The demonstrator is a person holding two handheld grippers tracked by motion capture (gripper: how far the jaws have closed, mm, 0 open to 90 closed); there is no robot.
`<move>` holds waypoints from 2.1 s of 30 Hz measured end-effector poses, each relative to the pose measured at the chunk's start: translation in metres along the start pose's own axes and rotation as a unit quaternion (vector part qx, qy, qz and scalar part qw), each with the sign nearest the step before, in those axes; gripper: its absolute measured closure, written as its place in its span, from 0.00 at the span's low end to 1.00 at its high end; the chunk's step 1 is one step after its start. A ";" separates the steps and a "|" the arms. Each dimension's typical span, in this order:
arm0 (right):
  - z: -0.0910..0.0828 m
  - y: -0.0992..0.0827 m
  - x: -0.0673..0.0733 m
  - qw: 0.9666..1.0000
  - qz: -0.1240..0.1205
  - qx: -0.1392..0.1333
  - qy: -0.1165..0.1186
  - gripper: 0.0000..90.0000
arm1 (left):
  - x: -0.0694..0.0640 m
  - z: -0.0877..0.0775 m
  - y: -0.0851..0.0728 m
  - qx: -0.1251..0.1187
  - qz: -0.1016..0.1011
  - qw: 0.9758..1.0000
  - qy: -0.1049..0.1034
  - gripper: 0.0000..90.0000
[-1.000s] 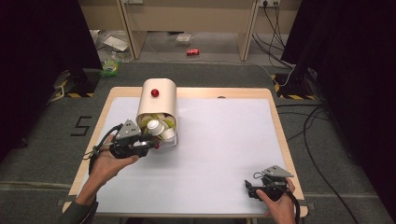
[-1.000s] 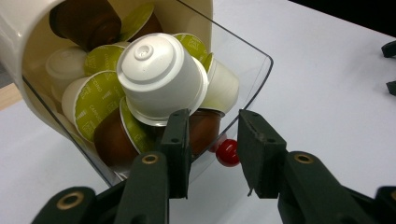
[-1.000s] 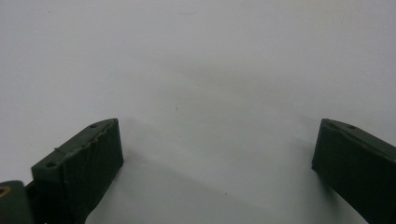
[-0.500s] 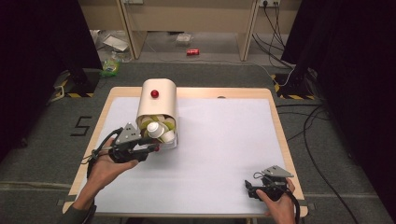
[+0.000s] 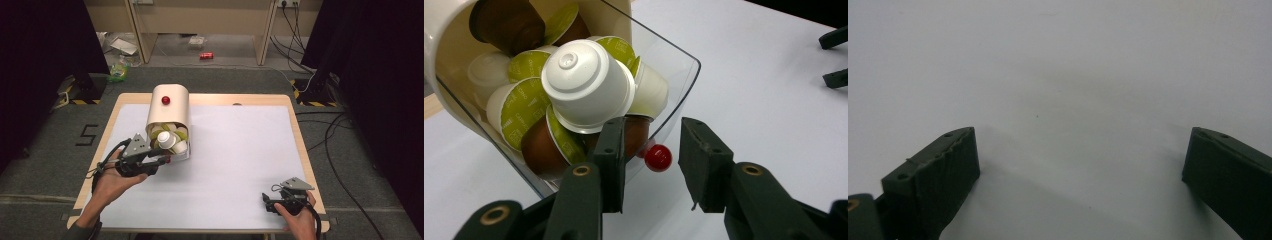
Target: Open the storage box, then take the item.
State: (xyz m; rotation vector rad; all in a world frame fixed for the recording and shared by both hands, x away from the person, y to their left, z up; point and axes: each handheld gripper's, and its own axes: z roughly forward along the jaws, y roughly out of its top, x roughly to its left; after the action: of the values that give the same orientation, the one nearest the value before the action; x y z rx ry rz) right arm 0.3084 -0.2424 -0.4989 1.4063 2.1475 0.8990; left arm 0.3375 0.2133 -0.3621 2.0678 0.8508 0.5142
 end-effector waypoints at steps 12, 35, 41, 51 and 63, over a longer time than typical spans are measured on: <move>0.000 0.000 0.000 1.000 0.000 -0.001 0.001 0.02 | -0.001 0.000 0.001 -0.002 -0.003 1.000 -0.001 0.68; 0.000 -0.001 -0.001 1.000 -0.004 -0.004 0.002 0.02 | 0.008 -0.005 0.005 -0.030 -0.042 0.999 0.015 0.47; 0.000 -0.001 -0.001 1.000 -0.004 -0.004 0.002 0.02 | 0.012 -0.003 0.005 -0.045 -0.054 0.997 0.034 0.42; 0.000 0.000 0.000 1.000 -0.001 -0.002 0.002 0.02 | 0.017 0.007 0.012 -0.047 -0.063 0.996 0.048 0.37; 0.000 0.000 -0.001 1.000 -0.004 -0.002 0.002 0.02 | 0.023 0.020 0.016 -0.046 -0.066 0.995 0.057 0.39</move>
State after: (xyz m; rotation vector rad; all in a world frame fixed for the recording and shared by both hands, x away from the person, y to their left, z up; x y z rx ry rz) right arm 0.3086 -0.2429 -0.4995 1.3931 2.1510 0.9035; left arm 0.3720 0.2122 -0.3591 1.8991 1.0039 0.5930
